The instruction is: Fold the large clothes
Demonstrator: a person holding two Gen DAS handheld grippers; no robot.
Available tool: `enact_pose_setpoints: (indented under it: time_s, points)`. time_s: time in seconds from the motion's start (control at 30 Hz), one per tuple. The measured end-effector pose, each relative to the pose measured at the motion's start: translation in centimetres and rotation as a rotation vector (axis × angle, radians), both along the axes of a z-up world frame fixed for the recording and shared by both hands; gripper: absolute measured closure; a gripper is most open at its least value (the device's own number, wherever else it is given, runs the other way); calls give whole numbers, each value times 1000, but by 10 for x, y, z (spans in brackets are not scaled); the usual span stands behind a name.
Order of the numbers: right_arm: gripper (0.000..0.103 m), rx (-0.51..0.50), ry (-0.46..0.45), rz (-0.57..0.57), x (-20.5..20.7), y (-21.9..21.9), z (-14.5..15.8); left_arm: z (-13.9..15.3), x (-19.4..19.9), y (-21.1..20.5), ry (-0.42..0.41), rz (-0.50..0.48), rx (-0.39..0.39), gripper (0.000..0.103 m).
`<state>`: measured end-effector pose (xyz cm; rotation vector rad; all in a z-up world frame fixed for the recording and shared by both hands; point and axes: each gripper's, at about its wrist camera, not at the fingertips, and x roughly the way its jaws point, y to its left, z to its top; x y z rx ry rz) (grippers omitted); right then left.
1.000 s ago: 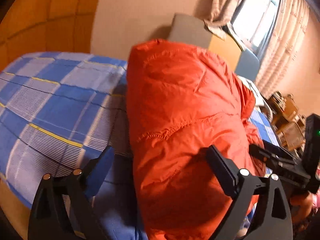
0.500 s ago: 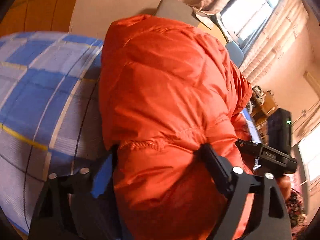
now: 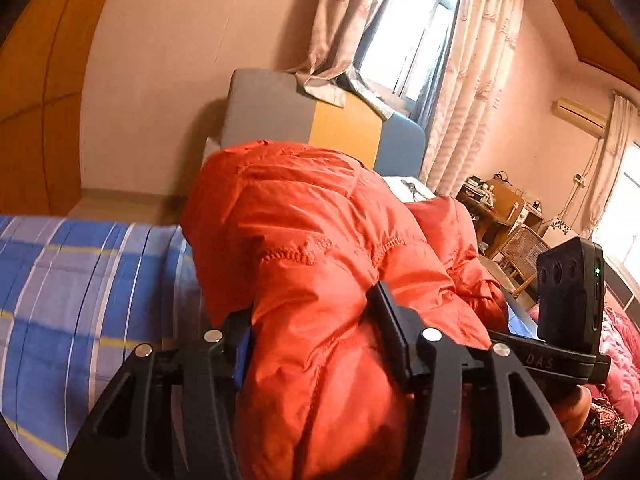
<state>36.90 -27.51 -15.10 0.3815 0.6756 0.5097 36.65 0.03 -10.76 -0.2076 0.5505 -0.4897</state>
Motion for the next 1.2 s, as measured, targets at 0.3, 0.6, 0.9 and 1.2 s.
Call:
enact_pose_setpoints:
  time_s: [0.3, 0.6, 0.9, 1.2]
  points:
    - [74, 7, 81, -61, 34, 35, -47, -53, 36, 39, 65, 132, 95, 53]
    - [19, -124, 126, -240, -32, 21, -40, -77, 18, 59, 84, 91, 78, 49]
    - [27, 35, 348, -94, 31, 12, -71, -81, 22, 55, 129, 78, 107, 48]
    - [79, -254, 155, -79, 42, 36, -23, -67, 23, 13, 127, 160, 273, 53]
